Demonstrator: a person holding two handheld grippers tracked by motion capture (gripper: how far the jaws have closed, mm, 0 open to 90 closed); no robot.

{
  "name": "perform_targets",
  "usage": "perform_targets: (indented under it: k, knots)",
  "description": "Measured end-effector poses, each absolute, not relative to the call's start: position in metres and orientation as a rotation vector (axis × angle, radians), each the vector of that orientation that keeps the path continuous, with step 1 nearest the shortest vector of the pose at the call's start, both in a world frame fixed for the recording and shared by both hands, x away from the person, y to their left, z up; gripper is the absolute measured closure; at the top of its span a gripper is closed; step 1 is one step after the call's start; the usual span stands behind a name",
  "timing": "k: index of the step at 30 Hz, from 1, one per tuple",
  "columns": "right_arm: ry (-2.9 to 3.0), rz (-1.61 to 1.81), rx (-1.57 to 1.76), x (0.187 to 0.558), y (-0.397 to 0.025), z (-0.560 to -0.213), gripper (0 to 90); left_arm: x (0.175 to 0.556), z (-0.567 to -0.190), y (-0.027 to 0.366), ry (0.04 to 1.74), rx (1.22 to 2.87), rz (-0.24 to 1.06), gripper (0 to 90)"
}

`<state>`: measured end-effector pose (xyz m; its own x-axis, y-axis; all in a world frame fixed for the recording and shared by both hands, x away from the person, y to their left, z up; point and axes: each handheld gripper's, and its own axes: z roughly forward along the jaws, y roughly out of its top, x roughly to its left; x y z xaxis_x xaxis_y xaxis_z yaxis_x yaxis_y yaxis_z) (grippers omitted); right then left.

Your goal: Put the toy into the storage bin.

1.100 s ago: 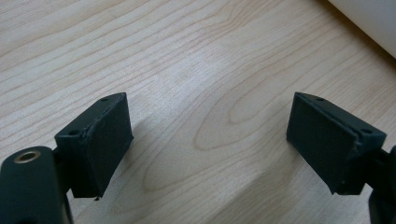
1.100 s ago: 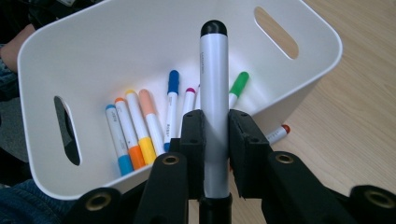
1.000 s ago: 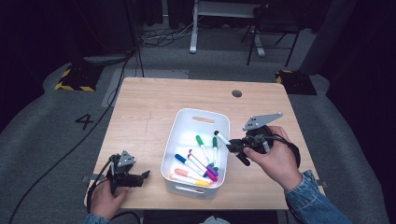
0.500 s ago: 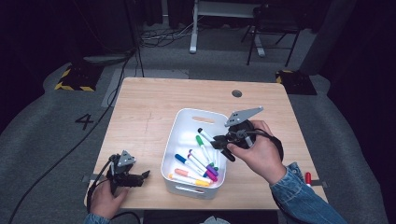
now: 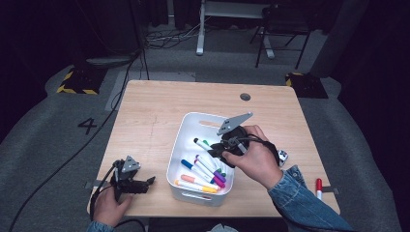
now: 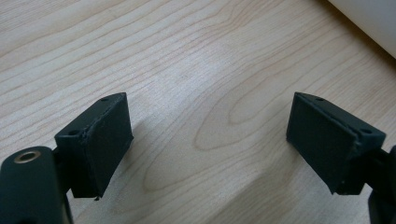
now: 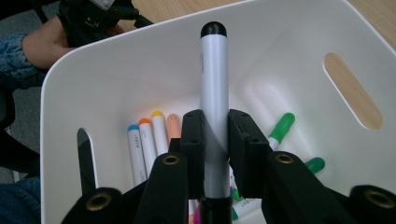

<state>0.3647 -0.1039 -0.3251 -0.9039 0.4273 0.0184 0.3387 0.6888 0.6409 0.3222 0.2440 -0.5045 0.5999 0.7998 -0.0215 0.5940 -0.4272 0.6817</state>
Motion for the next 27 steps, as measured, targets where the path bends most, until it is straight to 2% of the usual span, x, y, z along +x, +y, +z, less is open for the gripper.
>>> perform_targets:
  k: [27]
  knots:
    - [2.859,0.848,0.527,0.361,-0.082,-0.365,77.0,0.322,-0.504,0.244,1.096,2.170,0.405,14.4]
